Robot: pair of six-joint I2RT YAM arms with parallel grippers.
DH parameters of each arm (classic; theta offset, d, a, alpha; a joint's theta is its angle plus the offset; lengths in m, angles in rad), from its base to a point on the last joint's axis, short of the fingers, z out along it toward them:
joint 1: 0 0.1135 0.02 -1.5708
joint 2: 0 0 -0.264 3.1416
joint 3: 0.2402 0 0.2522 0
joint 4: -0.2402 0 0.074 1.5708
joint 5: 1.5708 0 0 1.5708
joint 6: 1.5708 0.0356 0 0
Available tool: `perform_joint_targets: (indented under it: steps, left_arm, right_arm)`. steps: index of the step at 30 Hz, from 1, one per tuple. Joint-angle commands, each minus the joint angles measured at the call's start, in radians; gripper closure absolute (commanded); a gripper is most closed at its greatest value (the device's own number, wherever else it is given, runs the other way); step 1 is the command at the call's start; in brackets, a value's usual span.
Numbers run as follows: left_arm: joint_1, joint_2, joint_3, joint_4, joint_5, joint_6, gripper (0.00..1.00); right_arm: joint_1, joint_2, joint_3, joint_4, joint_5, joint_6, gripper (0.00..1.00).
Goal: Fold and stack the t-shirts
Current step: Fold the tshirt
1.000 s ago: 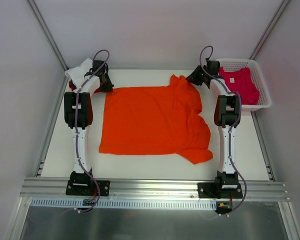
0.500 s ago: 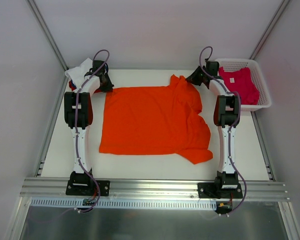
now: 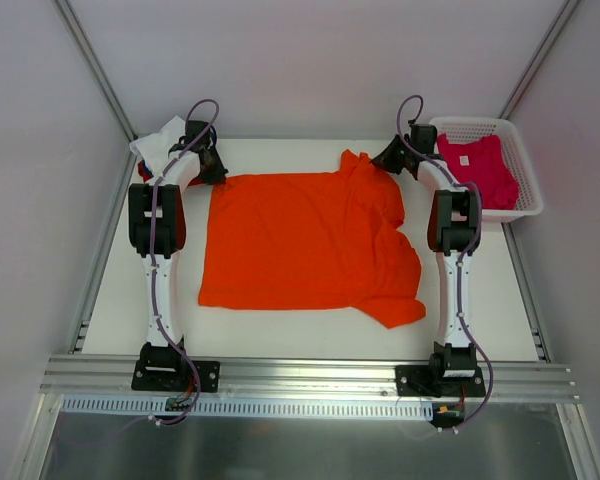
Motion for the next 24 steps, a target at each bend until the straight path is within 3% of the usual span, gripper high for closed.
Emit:
perform_joint_targets:
  steps: [1, 24]
  left_arm:
    - [0.005, -0.027, 0.019, -0.009, 0.040, 0.003, 1.00]
    - [-0.021, -0.388, -0.237, -0.002, 0.004, 0.026, 1.00]
  right_arm:
    - [0.005, -0.123, -0.044, 0.001, 0.007, -0.037, 1.00]
    - [0.006, -0.602, -0.447, 0.013, 0.062, -0.123, 1.00]
